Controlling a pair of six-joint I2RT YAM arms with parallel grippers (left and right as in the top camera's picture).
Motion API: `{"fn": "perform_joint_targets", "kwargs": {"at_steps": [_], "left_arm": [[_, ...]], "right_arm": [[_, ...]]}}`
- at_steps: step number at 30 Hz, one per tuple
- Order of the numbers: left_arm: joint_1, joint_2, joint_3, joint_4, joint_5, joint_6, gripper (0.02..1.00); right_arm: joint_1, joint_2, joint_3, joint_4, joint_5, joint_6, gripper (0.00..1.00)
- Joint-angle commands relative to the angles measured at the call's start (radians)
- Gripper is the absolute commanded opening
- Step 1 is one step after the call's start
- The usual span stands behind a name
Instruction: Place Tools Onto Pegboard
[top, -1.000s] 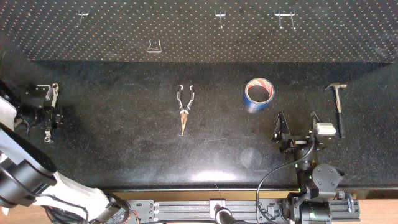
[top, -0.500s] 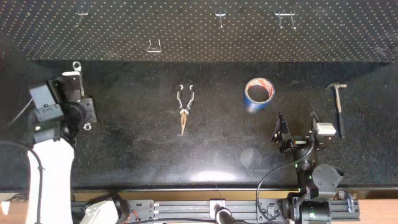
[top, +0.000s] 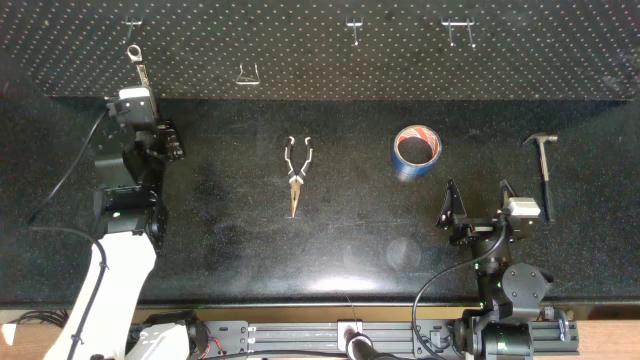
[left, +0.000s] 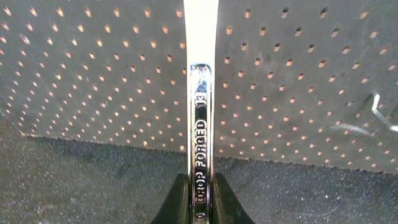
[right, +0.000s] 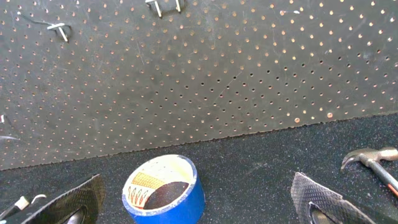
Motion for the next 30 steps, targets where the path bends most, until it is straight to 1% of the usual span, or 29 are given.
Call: {"fn": "perform_joint_targets", "kwargs": {"at_steps": [1, 3, 9, 11, 17, 18, 24, 28, 29, 30], "left_arm": [[0.0, 0.043, 0.058, 0.036, -0.013, 0.016, 0.029], [-0.001, 0.043, 0.058, 0.074, 0.024, 0.024, 0.029], [-0.001, 0.032, 0.058, 0.074, 0.009, 0.024, 0.027], [-0.001, 0.009, 0.058, 0.061, -0.018, 0.025, 0.029], [0.0, -0.004, 0.058, 0.047, -0.045, 0.024, 0.029], [0.0, -0.003, 0.058, 0.048, -0.071, 0.025, 0.027], [0.012, 0.085, 0.076, 0.085, -0.073, 0.024, 0.027], [0.012, 0.2, 0.154, 0.085, -0.066, 0.024, 0.034], [0.012, 0.203, 0.159, 0.085, -0.067, 0.025, 0.496], [0.012, 0.203, 0.161, 0.085, -0.066, 0.024, 0.866]], "right_arm": [[-0.003, -0.008, -0.005, -0.003, 0.002, 0.008, 0.987], [-0.003, -0.008, -0.005, -0.003, 0.002, 0.008, 0.987], [-0.003, -0.008, -0.005, -0.003, 0.002, 0.008, 0.987], [-0.003, -0.008, -0.005, -0.003, 0.002, 0.008, 0.987], [-0.003, -0.008, -0.005, -0.003, 0.002, 0.008, 0.987], [-0.003, -0.008, -0.005, -0.003, 0.002, 0.008, 0.987], [-0.003, -0.008, -0.005, -0.003, 0.002, 0.008, 0.987], [-0.003, -0.008, -0.005, -0.003, 0.002, 0.008, 0.987], [-0.003, -0.008, -0.005, -0.003, 0.002, 0.008, 0.987], [-0.003, -0.008, -0.005, -0.003, 0.002, 0.008, 0.987]]}}
